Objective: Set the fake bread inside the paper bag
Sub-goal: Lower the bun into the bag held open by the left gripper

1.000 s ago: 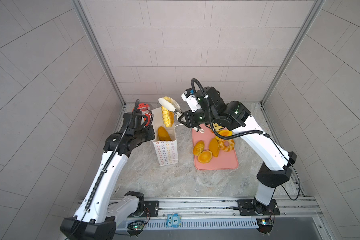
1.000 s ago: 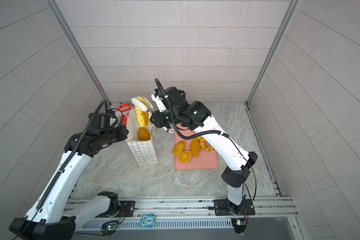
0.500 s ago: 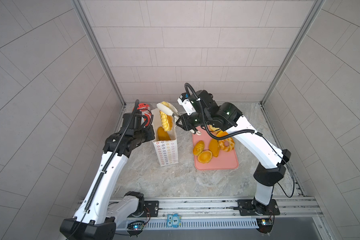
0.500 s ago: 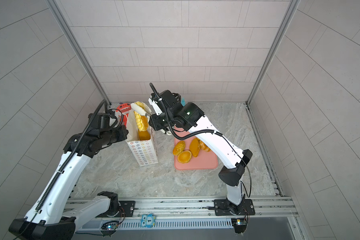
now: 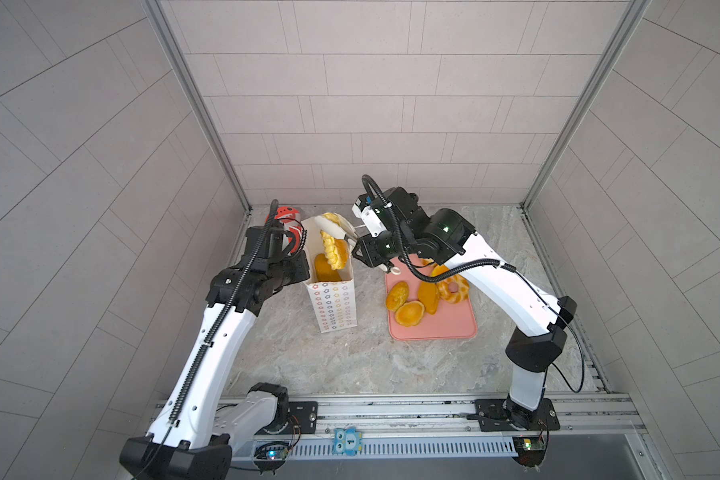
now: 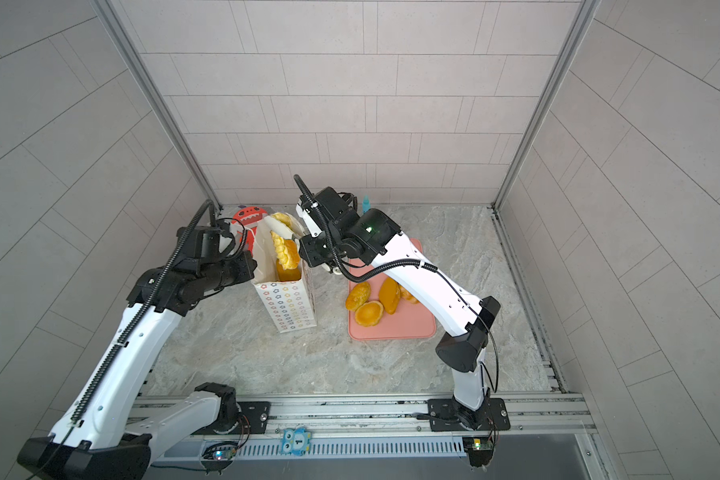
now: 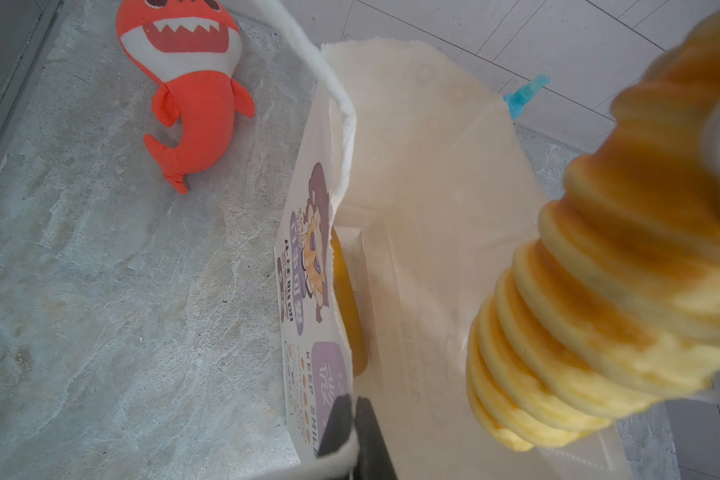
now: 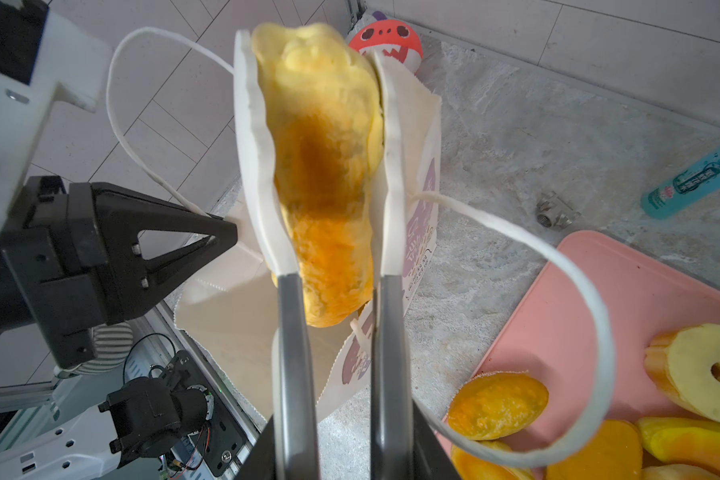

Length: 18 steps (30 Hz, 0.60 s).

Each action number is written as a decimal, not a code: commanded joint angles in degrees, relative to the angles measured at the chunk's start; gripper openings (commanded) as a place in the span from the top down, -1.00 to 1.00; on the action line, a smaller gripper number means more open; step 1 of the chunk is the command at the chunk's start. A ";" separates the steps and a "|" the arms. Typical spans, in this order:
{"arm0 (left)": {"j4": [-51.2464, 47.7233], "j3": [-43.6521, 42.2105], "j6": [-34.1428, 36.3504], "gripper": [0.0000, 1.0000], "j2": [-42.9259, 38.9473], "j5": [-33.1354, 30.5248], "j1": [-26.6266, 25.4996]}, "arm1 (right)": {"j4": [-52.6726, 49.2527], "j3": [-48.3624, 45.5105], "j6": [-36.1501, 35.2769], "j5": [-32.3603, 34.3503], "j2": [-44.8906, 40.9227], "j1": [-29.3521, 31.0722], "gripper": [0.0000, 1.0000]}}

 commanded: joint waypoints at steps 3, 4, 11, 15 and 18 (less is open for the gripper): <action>0.20 -0.51 -0.32 0.88 -1.10 -0.37 0.32 | 1.50 0.21 -0.48 1.42 -0.50 0.47 0.19; 0.23 -0.50 -0.29 0.88 -1.10 -0.40 0.34 | 1.49 0.21 -0.49 1.45 -0.57 0.57 0.17; 0.19 -0.54 -0.32 0.88 -1.19 -0.41 0.27 | 1.55 0.24 -0.34 1.84 -0.96 0.73 0.02; 0.15 -0.67 -0.33 0.88 -1.27 -0.43 0.29 | 1.49 0.30 -0.39 2.34 -1.19 0.77 -0.01; 0.10 -0.52 -0.33 0.88 -1.32 -0.43 0.32 | 1.45 0.28 -0.54 2.82 -1.36 0.74 -0.02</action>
